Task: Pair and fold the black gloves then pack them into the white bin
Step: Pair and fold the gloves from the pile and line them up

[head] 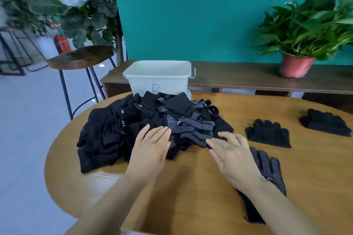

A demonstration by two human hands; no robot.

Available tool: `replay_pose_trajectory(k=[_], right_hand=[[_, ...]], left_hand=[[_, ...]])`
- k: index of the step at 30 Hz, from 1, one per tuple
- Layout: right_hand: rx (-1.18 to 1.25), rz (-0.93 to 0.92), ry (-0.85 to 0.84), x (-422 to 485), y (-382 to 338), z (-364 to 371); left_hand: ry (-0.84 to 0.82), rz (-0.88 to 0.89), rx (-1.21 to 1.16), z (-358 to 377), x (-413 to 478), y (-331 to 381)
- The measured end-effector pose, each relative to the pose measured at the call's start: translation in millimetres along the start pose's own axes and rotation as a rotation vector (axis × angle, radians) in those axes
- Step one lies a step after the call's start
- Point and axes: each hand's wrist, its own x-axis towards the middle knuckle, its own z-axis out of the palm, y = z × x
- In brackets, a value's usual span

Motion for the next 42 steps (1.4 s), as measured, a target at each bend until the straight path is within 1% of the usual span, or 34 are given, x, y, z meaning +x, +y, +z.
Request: replay_pose_trajectory(k=[4, 8, 10, 13, 14, 15, 16, 20, 24, 26, 30, 34, 37, 39, 42], right_hand=[[0.018, -0.032, 0.075, 37.5, -5.2, 16.6], [0.028, -0.040, 0.056, 70.7, -10.0, 39.0], [0.029, -0.048, 0.023, 83.8, -12.5, 49.2], [0.009, -0.070, -0.028, 95.1, -15.3, 62.6], [-0.002, -0.074, -0.051, 96.4, -16.0, 66.2], [-0.011, -0.077, -0.071, 96.6, -16.1, 70.0], [-0.017, -0.079, -0.086, 96.2, -16.0, 73.3], [0.011, -0.062, -0.106, 92.7, -15.4, 79.4], [0.019, -0.067, -0.036, 94.6, -13.3, 71.1], [0.020, -0.057, 0.007, 98.2, -11.8, 60.7], [0.051, -0.018, 0.043, 106.9, -8.4, 33.1], [0.145, 0.056, 0.104, 118.1, -8.8, -5.6], [0.200, 0.123, 0.100, 124.6, -10.8, -41.1], [0.275, 0.212, 0.046, 126.4, -13.8, -67.6], [0.449, 0.368, -0.073, 124.5, -19.7, -99.5]], left_hand=[[0.100, -0.046, 0.041, 7.9, 28.5, -27.0], [0.100, -0.109, 0.066, 27.2, 50.7, -41.3], [0.035, -0.178, 0.103, 36.9, 59.5, -41.2], [-0.159, -0.314, 0.114, 45.2, 68.4, -33.2], [-0.203, -0.356, 0.106, 48.1, 69.7, -31.1], [-0.209, -0.387, 0.093, 51.8, 70.5, -29.7], [-0.198, -0.408, 0.072, 54.7, 70.9, -28.3], [-0.070, -0.442, -0.068, 61.7, 70.1, -24.6], [0.039, -0.561, -0.205, 51.0, 74.9, -25.4], [0.084, -0.572, -0.250, 37.8, 83.2, -28.9], [0.132, -0.553, -0.286, 2.2, 102.3, -35.5], [0.118, -0.478, -0.354, -37.6, 112.2, -35.7], [0.101, -0.321, -0.336, -67.3, 111.2, -27.2], [0.114, -0.175, -0.308, -84.7, 106.8, -18.4], [0.199, 0.090, -0.210, -102.7, 99.5, -2.8]])
